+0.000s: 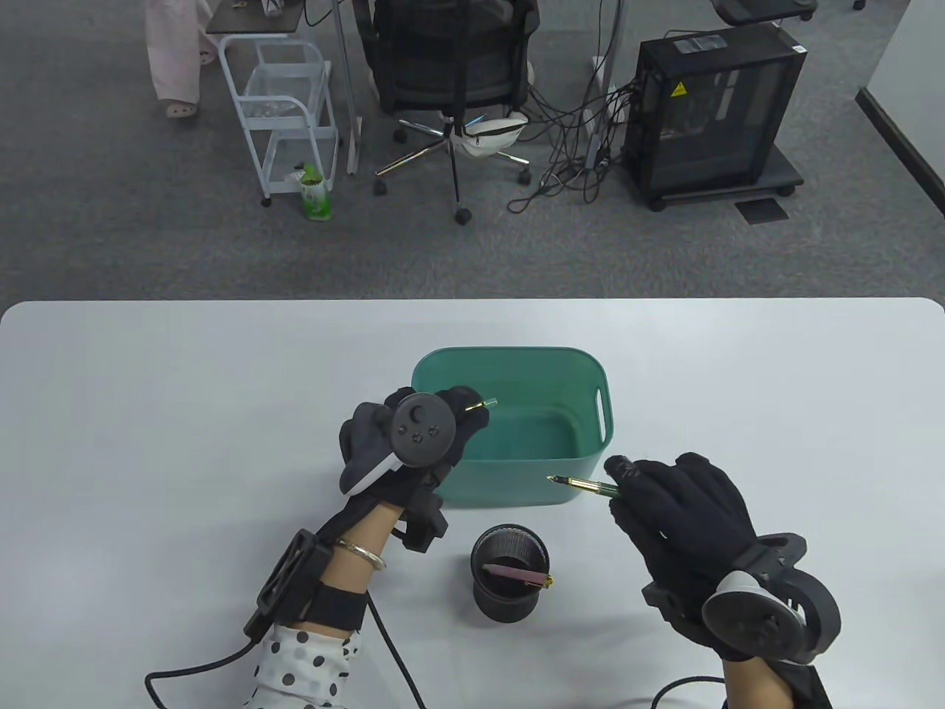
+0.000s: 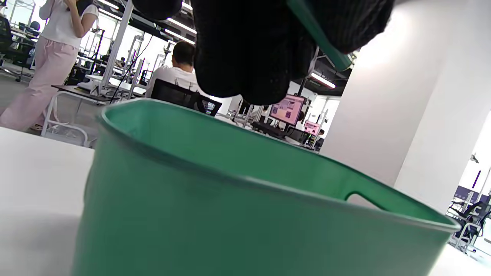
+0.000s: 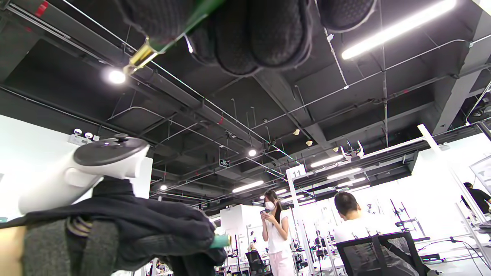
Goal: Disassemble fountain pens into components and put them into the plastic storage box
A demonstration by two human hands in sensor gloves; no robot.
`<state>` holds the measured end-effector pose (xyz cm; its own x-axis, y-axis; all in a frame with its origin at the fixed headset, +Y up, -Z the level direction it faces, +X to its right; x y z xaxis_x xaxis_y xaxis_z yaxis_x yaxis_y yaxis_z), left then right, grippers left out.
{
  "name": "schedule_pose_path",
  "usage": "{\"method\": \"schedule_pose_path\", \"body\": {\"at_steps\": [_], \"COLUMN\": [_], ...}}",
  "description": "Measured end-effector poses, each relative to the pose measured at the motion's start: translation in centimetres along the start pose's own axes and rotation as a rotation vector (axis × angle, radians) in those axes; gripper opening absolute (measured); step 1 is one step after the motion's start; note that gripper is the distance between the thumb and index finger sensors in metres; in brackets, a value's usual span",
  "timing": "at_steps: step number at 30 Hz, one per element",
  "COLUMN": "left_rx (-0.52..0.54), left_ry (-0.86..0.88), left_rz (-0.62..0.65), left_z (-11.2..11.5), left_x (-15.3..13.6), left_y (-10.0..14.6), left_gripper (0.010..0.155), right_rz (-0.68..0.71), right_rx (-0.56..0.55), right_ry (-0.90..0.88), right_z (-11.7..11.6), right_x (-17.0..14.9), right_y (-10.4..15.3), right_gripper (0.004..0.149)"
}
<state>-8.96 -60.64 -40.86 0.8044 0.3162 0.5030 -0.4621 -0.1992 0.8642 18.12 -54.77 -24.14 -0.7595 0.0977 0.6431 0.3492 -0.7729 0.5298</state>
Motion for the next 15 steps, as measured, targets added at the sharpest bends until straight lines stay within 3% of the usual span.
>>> {"method": "schedule_pose_path", "body": {"at_steps": [6, 15], "left_rx": [-0.070, -0.102], "left_ry": [-0.018, -0.066], "left_rz": [-0.012, -0.008], "left_z": [1.7, 3.3], "left_x": [0.2, 0.1], "left_y": [-1.4, -1.7], "left_gripper": [0.047, 0.047], "right_rz": [-0.002, -0.002], "right_rx": [0.004, 0.009], "right_ry": [-0.002, -0.006], "right_z": [-0.1, -0.2], "right_x": [-0.1, -0.2], "right_y": [0.0, -0.1], "right_gripper": [0.044, 0.044]}}
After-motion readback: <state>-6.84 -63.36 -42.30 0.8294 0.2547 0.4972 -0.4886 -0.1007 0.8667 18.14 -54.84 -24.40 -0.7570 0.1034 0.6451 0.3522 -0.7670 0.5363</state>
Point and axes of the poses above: the tracker on the back of each hand, its own x axis roughly to the thumb side, its own y axis roughly from the fingertips to the wrist, z = x × y, the point moved 4 cm from there along -y, roughly from the wrist to the fingertips, and after that the axes turned 10 degrees about z, right-handed, at the moved point
